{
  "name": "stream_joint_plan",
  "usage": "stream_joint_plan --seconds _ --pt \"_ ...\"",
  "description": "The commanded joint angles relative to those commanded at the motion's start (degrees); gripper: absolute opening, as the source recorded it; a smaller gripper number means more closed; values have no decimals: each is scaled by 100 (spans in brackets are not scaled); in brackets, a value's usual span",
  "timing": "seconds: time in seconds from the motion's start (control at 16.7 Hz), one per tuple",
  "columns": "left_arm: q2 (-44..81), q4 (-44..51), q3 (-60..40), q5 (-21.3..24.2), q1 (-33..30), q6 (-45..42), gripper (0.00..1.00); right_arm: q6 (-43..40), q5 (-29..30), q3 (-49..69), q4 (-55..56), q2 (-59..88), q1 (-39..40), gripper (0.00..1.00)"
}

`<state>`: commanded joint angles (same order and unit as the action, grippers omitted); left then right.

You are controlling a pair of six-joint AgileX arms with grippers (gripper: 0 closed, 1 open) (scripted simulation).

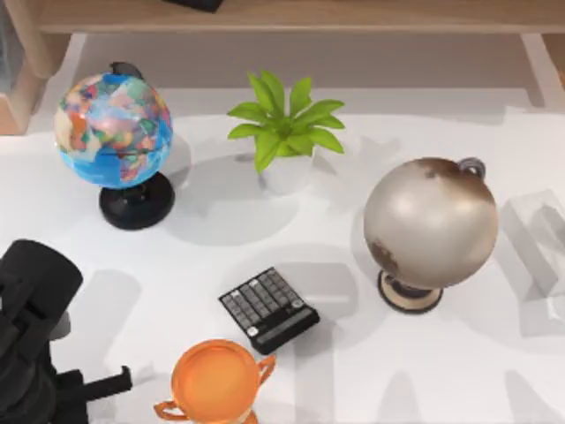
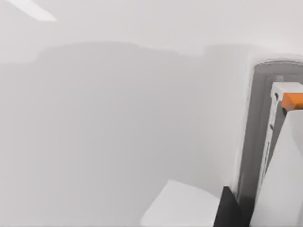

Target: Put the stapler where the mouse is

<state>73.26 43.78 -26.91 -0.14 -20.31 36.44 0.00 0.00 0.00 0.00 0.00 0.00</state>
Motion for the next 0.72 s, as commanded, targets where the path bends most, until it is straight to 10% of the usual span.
stream_joint_plan --seconds 0.72 --pt "-352 755 -398 1 -8 9 0 0 0 0 0 0 0 100"
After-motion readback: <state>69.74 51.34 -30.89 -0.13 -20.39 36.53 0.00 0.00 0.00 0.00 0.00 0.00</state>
